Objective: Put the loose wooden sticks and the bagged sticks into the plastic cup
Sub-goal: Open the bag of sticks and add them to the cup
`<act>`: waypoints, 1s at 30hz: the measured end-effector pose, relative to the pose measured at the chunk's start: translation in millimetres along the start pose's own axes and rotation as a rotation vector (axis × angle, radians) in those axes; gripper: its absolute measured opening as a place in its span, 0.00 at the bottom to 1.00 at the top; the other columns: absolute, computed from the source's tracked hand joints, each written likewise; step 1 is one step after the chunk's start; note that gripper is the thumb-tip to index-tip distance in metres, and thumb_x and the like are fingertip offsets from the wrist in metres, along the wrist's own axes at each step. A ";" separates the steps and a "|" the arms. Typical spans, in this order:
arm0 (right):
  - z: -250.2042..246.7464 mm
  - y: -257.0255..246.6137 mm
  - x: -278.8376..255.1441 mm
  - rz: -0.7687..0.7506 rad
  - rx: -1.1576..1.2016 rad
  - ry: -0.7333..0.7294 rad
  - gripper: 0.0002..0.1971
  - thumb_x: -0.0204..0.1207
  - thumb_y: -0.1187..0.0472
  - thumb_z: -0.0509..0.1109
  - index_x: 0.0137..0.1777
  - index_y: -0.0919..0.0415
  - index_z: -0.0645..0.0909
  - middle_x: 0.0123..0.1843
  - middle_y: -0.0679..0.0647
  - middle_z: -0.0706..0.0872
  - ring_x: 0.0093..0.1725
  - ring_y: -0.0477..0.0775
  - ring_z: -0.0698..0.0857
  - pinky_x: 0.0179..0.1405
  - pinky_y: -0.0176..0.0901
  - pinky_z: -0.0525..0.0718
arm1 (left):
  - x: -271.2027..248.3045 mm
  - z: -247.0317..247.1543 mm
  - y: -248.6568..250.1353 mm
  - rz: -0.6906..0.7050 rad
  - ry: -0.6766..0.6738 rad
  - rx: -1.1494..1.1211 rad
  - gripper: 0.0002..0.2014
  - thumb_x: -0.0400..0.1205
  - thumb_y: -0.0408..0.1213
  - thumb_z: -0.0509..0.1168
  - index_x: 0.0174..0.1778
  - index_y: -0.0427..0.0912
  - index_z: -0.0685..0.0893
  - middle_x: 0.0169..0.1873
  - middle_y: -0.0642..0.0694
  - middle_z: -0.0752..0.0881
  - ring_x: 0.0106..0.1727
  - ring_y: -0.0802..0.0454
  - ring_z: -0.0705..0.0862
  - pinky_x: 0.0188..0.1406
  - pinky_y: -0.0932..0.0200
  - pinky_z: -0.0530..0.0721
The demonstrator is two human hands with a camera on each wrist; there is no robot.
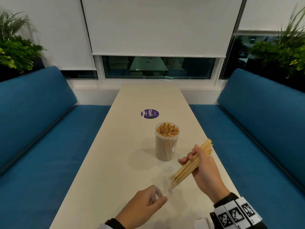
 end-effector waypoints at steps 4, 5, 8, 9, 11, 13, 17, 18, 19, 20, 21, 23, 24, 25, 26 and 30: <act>-11.8 -25.7 7.1 -0.094 0.031 0.075 0.15 0.84 0.57 0.58 0.34 0.60 0.71 0.22 0.50 0.72 0.21 0.49 0.75 0.38 0.50 0.82 | 3.1 13.0 -17.4 -0.088 -0.102 0.060 0.22 0.76 0.64 0.60 0.59 0.54 0.75 0.38 0.59 0.77 0.38 0.64 0.75 0.37 0.69 0.70; -11.8 -31.0 7.1 -0.117 0.033 0.078 0.16 0.84 0.57 0.58 0.34 0.60 0.70 0.22 0.50 0.71 0.21 0.48 0.74 0.38 0.49 0.81 | 3.4 14.9 -20.1 -0.106 -0.131 0.076 0.29 0.73 0.67 0.61 0.65 0.55 0.73 0.44 0.59 0.79 0.44 0.64 0.77 0.43 0.69 0.73; -4.6 -42.6 3.9 -0.172 0.010 0.056 0.16 0.84 0.57 0.58 0.33 0.60 0.70 0.21 0.49 0.71 0.21 0.48 0.74 0.38 0.49 0.81 | 6.0 16.4 -24.8 -0.131 -0.173 0.149 0.53 0.60 0.79 0.56 0.79 0.55 0.55 0.72 0.55 0.69 0.73 0.57 0.69 0.72 0.58 0.67; 0.8 -45.2 1.3 -0.189 -0.010 0.037 0.16 0.84 0.56 0.58 0.33 0.60 0.71 0.21 0.49 0.72 0.21 0.48 0.75 0.38 0.49 0.82 | 7.6 11.5 -19.8 -0.112 -0.120 0.133 0.54 0.60 0.78 0.54 0.81 0.54 0.52 0.77 0.55 0.64 0.77 0.56 0.64 0.76 0.57 0.62; 16.0 -48.6 -5.9 -0.224 -0.062 -0.017 0.17 0.84 0.57 0.57 0.33 0.60 0.71 0.20 0.50 0.72 0.21 0.47 0.75 0.38 0.48 0.82 | 10.6 -4.5 -5.6 -0.072 0.058 -0.099 0.48 0.65 0.73 0.49 0.80 0.54 0.55 0.78 0.56 0.63 0.78 0.59 0.62 0.78 0.60 0.59; 37.0 -50.8 -15.3 -0.263 -0.100 -0.100 0.17 0.84 0.57 0.56 0.33 0.60 0.72 0.20 0.49 0.73 0.22 0.48 0.75 0.36 0.46 0.84 | 15.2 -14.5 -1.4 -0.118 0.165 -0.568 0.41 0.68 0.72 0.45 0.74 0.53 0.67 0.73 0.53 0.74 0.74 0.56 0.70 0.78 0.55 0.63; 84.6 -52.4 -34.2 -0.333 -0.164 -0.312 0.16 0.76 0.50 0.59 0.35 0.63 0.74 0.23 0.52 0.76 0.24 0.51 0.78 0.34 0.41 0.86 | 22.8 -7.9 14.6 -0.255 0.005 -1.539 0.40 0.80 0.65 0.46 0.66 0.30 0.78 0.63 0.33 0.84 0.65 0.37 0.82 0.65 0.42 0.80; 94.5 -50.9 -37.9 -0.339 -0.192 -0.351 0.18 0.74 0.48 0.60 0.36 0.65 0.75 0.23 0.53 0.77 0.24 0.51 0.80 0.34 0.42 0.87 | 22.4 -9.1 22.0 -0.250 -0.028 -1.636 0.38 0.81 0.62 0.47 0.65 0.28 0.79 0.62 0.30 0.83 0.64 0.35 0.83 0.62 0.41 0.82; 103.1 -48.8 -41.3 -0.345 -0.223 -0.381 0.19 0.72 0.47 0.61 0.37 0.66 0.75 0.24 0.54 0.79 0.25 0.52 0.82 0.35 0.42 0.87 | 23.1 -10.2 27.8 -0.239 -0.050 -1.695 0.37 0.82 0.59 0.48 0.63 0.26 0.81 0.62 0.30 0.83 0.62 0.34 0.84 0.60 0.40 0.83; 110.0 -45.5 -44.1 -0.353 -0.257 -0.405 0.20 0.71 0.46 0.62 0.37 0.67 0.76 0.25 0.55 0.80 0.26 0.52 0.83 0.35 0.42 0.87 | 22.1 -11.7 36.1 -0.224 -0.070 -1.737 0.35 0.82 0.57 0.49 0.58 0.26 0.84 0.60 0.30 0.84 0.59 0.34 0.86 0.57 0.40 0.84; 115.5 -41.1 -46.5 -0.362 -0.288 -0.420 0.19 0.71 0.47 0.64 0.37 0.66 0.77 0.25 0.56 0.81 0.27 0.52 0.84 0.34 0.41 0.86 | 21.9 -12.6 42.7 -0.212 -0.078 -1.766 0.32 0.81 0.54 0.52 0.53 0.26 0.87 0.57 0.30 0.86 0.54 0.34 0.88 0.52 0.40 0.85; 120.3 -27.6 -47.2 -0.378 -0.357 -0.421 0.15 0.72 0.48 0.68 0.36 0.61 0.80 0.25 0.54 0.82 0.28 0.50 0.84 0.33 0.39 0.85 | 21.0 -13.7 53.0 -0.188 -0.080 -1.810 0.25 0.77 0.48 0.58 0.43 0.27 0.90 0.46 0.31 0.90 0.43 0.37 0.91 0.41 0.43 0.89; 119.9 -19.8 -45.6 -0.383 -0.389 -0.413 0.13 0.72 0.47 0.71 0.35 0.56 0.80 0.26 0.52 0.83 0.29 0.49 0.84 0.34 0.40 0.85 | 18.5 -16.2 59.1 -0.170 -0.070 -1.825 0.23 0.75 0.46 0.60 0.41 0.28 0.91 0.43 0.32 0.90 0.39 0.38 0.91 0.37 0.44 0.89; 118.8 -12.5 -43.5 -0.379 -0.418 -0.402 0.13 0.71 0.45 0.73 0.34 0.52 0.81 0.27 0.52 0.83 0.30 0.50 0.85 0.36 0.44 0.86 | 18.2 -18.6 60.1 -0.150 -0.042 -1.828 0.21 0.71 0.44 0.61 0.40 0.29 0.91 0.42 0.33 0.91 0.38 0.39 0.91 0.35 0.45 0.89; 117.2 -6.6 -41.6 -0.362 -0.441 -0.389 0.13 0.69 0.43 0.74 0.33 0.50 0.81 0.28 0.52 0.83 0.32 0.51 0.84 0.39 0.49 0.86 | 17.3 -20.4 60.1 -0.138 -0.014 -1.818 0.20 0.69 0.43 0.62 0.40 0.30 0.91 0.42 0.33 0.91 0.39 0.39 0.91 0.36 0.45 0.89; 114.6 -1.6 -37.7 -0.285 -0.385 -0.417 0.19 0.73 0.45 0.68 0.31 0.60 0.77 0.24 0.57 0.80 0.25 0.53 0.82 0.36 0.44 0.84 | 21.5 -19.4 44.2 -0.127 0.033 -1.621 0.09 0.72 0.37 0.60 0.39 0.39 0.84 0.43 0.38 0.88 0.46 0.44 0.87 0.52 0.44 0.84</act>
Point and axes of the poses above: each hand's wrist, its own x-axis towards the middle knuckle, its own z-axis out of the palm, y = z × x, the point moved 8 cm from there along x, towards the middle knuckle
